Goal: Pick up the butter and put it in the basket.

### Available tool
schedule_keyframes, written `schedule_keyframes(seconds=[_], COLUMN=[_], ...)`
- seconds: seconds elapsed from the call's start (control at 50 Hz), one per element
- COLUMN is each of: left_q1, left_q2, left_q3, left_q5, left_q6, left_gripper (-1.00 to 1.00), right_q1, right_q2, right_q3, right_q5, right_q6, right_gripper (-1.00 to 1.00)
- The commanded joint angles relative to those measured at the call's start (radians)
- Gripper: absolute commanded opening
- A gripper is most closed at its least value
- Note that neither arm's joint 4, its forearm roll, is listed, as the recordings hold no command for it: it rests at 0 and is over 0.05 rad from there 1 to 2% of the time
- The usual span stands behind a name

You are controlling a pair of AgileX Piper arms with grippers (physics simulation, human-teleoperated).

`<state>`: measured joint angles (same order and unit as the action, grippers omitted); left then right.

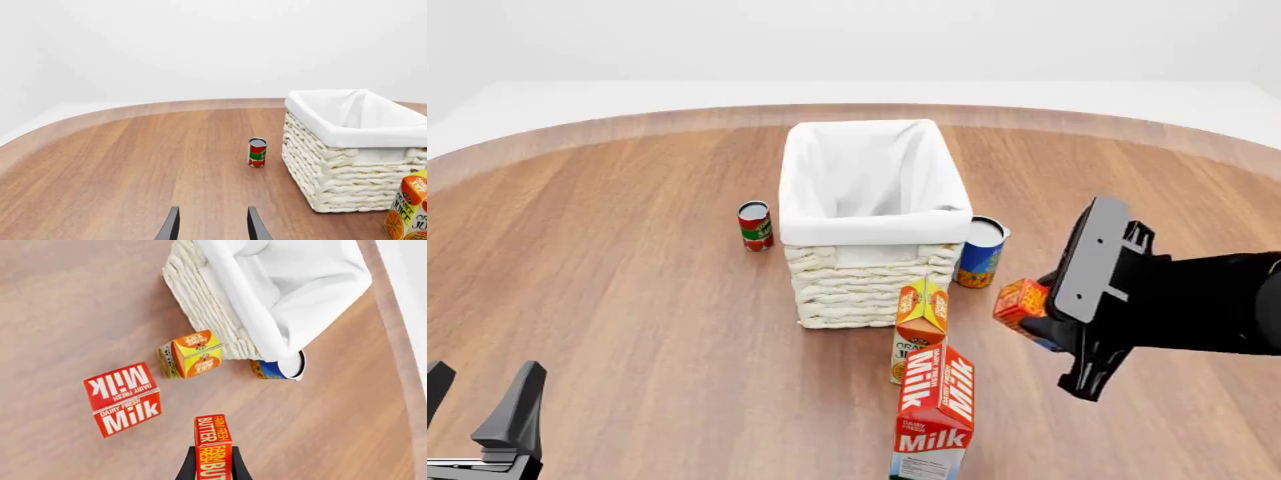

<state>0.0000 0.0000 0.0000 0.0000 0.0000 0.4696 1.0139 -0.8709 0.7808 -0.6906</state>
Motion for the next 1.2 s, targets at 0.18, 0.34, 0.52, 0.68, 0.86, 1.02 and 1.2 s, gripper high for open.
schedule_keyframes(seconds=[0.18, 0.34, 0.52, 0.68, 0.86, 1.02, 1.2], left_q1=[0.000, 0.000, 0.000, 0.000, 0.000, 0.000, 0.000], left_q2=[0.000, 0.000, 0.000, 0.000, 0.000, 0.000, 0.000], left_q3=[0.000, 0.000, 0.000, 0.000, 0.000, 0.000, 0.000], left_q5=[0.000, 0.000, 0.000, 0.000, 0.000, 0.000, 0.000], left_q6=[0.000, 0.000, 0.000, 0.000, 0.000, 0.000, 0.000], left_gripper=[1.00, 1.00, 1.00, 1.00, 1.00, 1.00, 1.00], right_q1=[0.172, 0.187, 0.211, 0.153, 0.095, 0.093, 0.108], right_q2=[-0.054, -0.020, 0.046, 0.118, 0.272, 0.398, 0.485], right_q3=[-0.262, -0.413, -0.546, -0.612, -0.724, -0.898, -1.036], right_q5=[0.026, 0.060, 0.070, 0.039, 0.055, 0.104, 0.157], right_q6=[0.239, 0.254, 0.314, 0.291, 0.375, 0.427, 0.441], right_gripper=[-1.00, -1.00, -1.00, -1.00, -1.00, -1.00, -1.00])
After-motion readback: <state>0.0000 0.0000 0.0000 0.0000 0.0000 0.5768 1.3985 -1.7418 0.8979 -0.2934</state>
